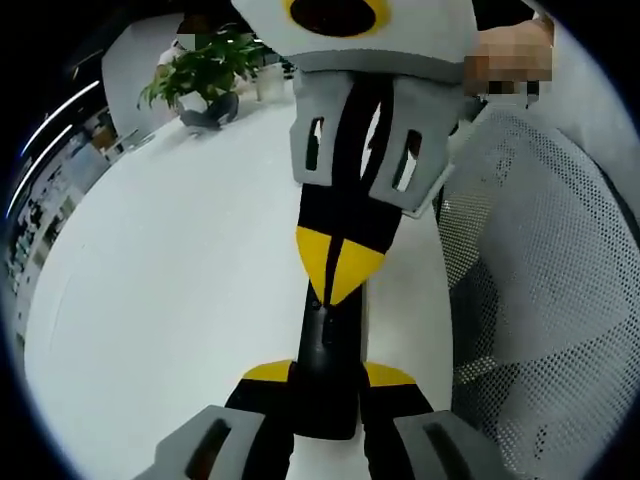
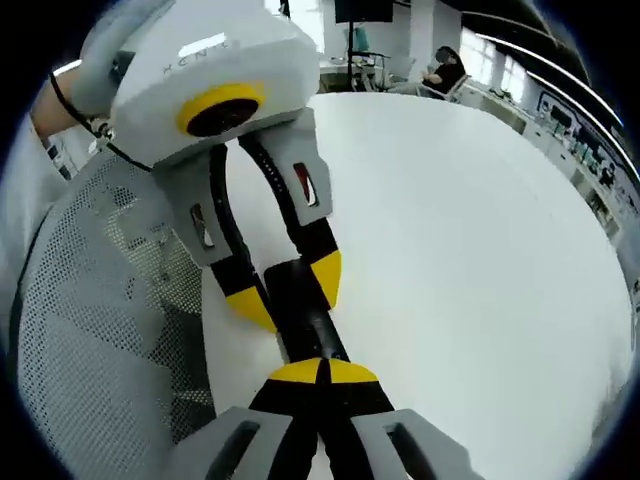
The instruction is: Press the specified remote control buttons in sequence, fully releasing each button before pressing the next.
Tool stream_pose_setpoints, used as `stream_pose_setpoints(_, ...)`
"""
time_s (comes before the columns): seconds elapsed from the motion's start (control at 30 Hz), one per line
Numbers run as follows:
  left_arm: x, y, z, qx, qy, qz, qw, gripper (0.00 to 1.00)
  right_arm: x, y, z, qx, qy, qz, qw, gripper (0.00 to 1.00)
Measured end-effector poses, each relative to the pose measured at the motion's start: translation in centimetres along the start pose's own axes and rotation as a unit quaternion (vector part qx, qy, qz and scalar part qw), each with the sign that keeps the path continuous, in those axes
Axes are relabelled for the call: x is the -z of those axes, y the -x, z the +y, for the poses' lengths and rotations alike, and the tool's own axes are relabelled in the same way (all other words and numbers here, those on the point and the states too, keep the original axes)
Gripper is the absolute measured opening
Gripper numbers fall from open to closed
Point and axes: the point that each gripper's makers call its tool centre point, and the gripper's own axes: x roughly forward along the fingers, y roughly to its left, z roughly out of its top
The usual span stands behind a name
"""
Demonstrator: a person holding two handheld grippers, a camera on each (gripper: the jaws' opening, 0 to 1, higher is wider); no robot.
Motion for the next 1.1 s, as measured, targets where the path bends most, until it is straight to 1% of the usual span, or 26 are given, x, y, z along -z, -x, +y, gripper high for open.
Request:
stream_pose_setpoints(0.1, 0.0, 0.0, 0.0, 0.0, -0.001, 0.001, 1.0, 0.23, -0.3, -0.2, -0.2, -0.001, 0.006, 0.004, 1.0, 0.0)
stream_pose_setpoints(0.17, 0.0, 0.0, 0.0, 0.0, -0.001, 0.002, 1.0, 0.23, -0.2, -0.6, -0.1, -0.009, 0.016, 0.021, 0.9996, 0.0)
stream_pose_setpoints(0.27, 0.0, 0.0, -0.1, 0.0, 0.0, 0.001, 1.0, 0.23, -0.3, -0.6, -0.1, -0.015, 0.038, 0.039, 0.9984, 0.0)
stream_pose_setpoints(0.3, 0.0, 0.0, -0.1, 0.0, 0.0, 0.001, 1.0, 0.23, -0.3, -0.6, -0.2, -0.017, 0.033, 0.046, 0.9982, 0.0)
stream_pose_setpoints(0.33, 0.0, 0.0, 0.0, 0.0, 0.0, 0.0, 1.0, 0.23, -0.3, -0.6, -0.2, -0.021, 0.039, 0.059, 0.9973, 0.0)
stream_pose_setpoints(0.37, 0.0, 0.0, 0.0, 0.0, 0.0, -0.001, 1.0, 0.23, -0.4, -0.7, -0.3, -0.021, 0.04, 0.064, 0.997, 0.0)
stream_pose_setpoints(0.4, 0.0, 0.1, 0.0, 0.0, -0.001, -0.003, 1.0, 0.23, -0.4, -0.8, -0.5, -0.023, 0.036, 0.073, 0.9964, 0.0)
stream_pose_setpoints(0.43, 0.0, 0.1, 0.0, 0.0, 0.0, -0.003, 1.0, 0.23, -0.4, -0.9, -0.6, -0.024, 0.033, 0.076, 0.9963, 0.0)
stream_pose_setpoints(0.47, 0.0, 0.1, 0.0, 0.0, 0.001, -0.005, 1.0, 0.23, -0.3, -1.1, -0.7, -0.036, 0.017, 0.094, 0.9947, 0.0)
stream_pose_setpoints(0.53, 0.0, 0.1, 0.0, -0.001, 0.002, -0.006, 1.0, 0.22, -0.2, -1.0, -0.7, -0.053, 0.002, 0.112, 0.9924, 0.0)
stream_pose_setpoints(0.6, 0.0, 0.1, 0.0, -0.001, 0.001, -0.005, 1.0, 0.22, -0.2, -1.1, -0.8, -0.066, 0.013, 0.126, 0.9897, 0.0)
stream_pose_setpoints(0.7, 0.0, 0.1, 0.0, -0.001, 0.002, -0.006, 1.0, 0.22, -0.2, -1.2, -0.8, -0.068, 0.011, 0.138, 0.9881, 0.0)
stream_pose_setpoints(0.73, 0.0, 0.1, 0.0, -0.001, 0.003, -0.007, 1.0, 0.22, -0.2, -1.1, -0.7, -0.066, 0.011, 0.137, 0.9883, 0.0)
stream_pose_setpoints(0.8, 0.0, 0.1, 0.0, -0.001, 0.004, -0.01, 0.9999, 0.22, -0.1, -1.0, -0.7, -0.058, 0.013, 0.118, 0.9912, 0.0)
stream_pose_setpoints(0.87, 0.0, 0.1, 0.0, -0.001, 0.004, -0.012, 0.9999, 0.22, -0.2, -1.0, -0.7, -0.045, 0.002, 0.082, 0.9956, 0.0)
stream_pose_setpoints(0.97, -0.1, 0.1, -0.1, 0.004, -0.005, -0.015, 0.9999, 0.22, -0.2, -0.7, -0.5, -0.027, -0.012, 0.045, 0.9986, 0.0)
stream_pose_setpoints(1.0, -0.1, 0.1, -0.2, 0.008, -0.01, -0.017, 0.9998, 0.22, -0.2, -0.7, -0.4, -0.019, -0.004, 0.029, 0.9994, 0.0)
stream_pose_setpoints(1.03, -0.1, 0.1, -0.2, 0.012, -0.019, -0.017, 0.9996, 0.22, -0.2, -0.6, -0.4, -0.012, -0.002, 0.02, 0.9997, 0.0)
stream_pose_setpoints(1.1, -0.2, 0.3, -0.4, 0.02, -0.031, -0.019, 0.9991, 0.22, 0.2, -0.4, 0.1, -0.008, -0.002, 0.013, 0.9999, 0.0)
